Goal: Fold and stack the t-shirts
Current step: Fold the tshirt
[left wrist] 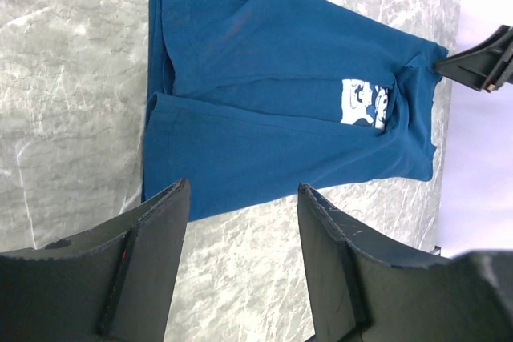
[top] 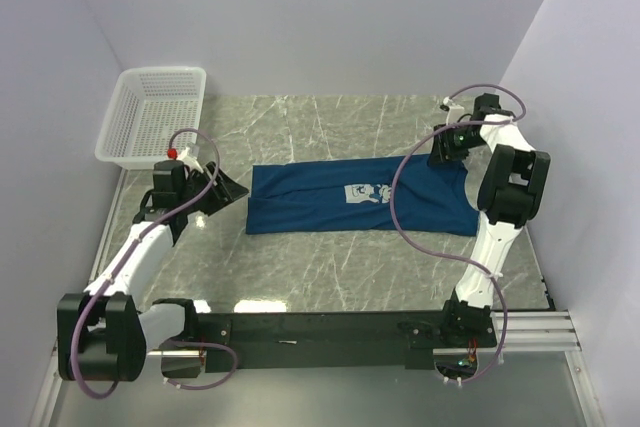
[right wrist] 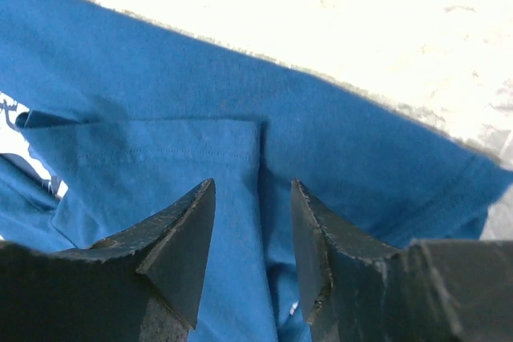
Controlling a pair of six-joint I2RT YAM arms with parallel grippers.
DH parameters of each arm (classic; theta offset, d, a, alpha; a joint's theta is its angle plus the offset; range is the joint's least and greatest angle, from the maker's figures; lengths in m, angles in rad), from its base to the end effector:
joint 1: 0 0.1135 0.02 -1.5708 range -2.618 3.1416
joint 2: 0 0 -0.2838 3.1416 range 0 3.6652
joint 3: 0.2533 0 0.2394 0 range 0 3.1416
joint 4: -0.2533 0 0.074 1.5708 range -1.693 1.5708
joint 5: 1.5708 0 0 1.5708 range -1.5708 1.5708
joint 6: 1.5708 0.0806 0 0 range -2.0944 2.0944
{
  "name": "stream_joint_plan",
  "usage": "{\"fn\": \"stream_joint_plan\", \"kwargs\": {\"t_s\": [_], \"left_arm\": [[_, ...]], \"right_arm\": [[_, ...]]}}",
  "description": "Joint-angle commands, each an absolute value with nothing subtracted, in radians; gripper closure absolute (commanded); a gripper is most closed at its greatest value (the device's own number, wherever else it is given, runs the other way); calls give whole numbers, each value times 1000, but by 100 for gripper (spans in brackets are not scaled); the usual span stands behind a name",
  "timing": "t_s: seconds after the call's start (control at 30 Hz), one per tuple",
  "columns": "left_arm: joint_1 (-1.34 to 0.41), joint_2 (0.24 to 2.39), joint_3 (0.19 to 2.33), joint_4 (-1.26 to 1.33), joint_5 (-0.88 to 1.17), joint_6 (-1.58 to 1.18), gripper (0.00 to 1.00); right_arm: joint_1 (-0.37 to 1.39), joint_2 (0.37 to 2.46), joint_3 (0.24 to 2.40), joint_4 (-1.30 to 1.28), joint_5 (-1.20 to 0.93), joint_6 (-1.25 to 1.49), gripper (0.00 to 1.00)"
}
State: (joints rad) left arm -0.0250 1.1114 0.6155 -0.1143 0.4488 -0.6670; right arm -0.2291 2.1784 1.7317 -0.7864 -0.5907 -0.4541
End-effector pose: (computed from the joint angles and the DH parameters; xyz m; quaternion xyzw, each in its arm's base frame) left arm 0.2458 -0.0411 0.2263 -0.1752 0.8529 -0.3384 0.3568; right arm 0.4617 -0.0616 0.1675 -0.1545 0.9316 0.2165 0.2476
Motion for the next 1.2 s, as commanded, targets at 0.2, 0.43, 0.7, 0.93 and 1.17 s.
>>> {"fn": "stream_joint_plan", "kwargs": {"t_s": [0.2, 0.43, 0.7, 0.93, 1.17], "left_arm": [[-12, 1032, 592, -156, 449, -640, 38], [-9, 1016, 578, -167, 448, -638, 38], [-6, 1011, 574, -172, 449, -637, 38], [-3, 1006, 574, -175, 449, -635, 38], [-3, 1006, 575, -175, 453, -635, 38]], "right_arm": [[-215, 2212, 1769, -811, -580, -449, 54], [-215, 2204, 1758, -819, -594, -462, 68], [-222, 2166, 1761, -810, -604, -457, 89], [-253, 2122, 1749, -770, -589, -430, 100], [-270, 2085, 1707, -721, -574, -405, 100]]}}
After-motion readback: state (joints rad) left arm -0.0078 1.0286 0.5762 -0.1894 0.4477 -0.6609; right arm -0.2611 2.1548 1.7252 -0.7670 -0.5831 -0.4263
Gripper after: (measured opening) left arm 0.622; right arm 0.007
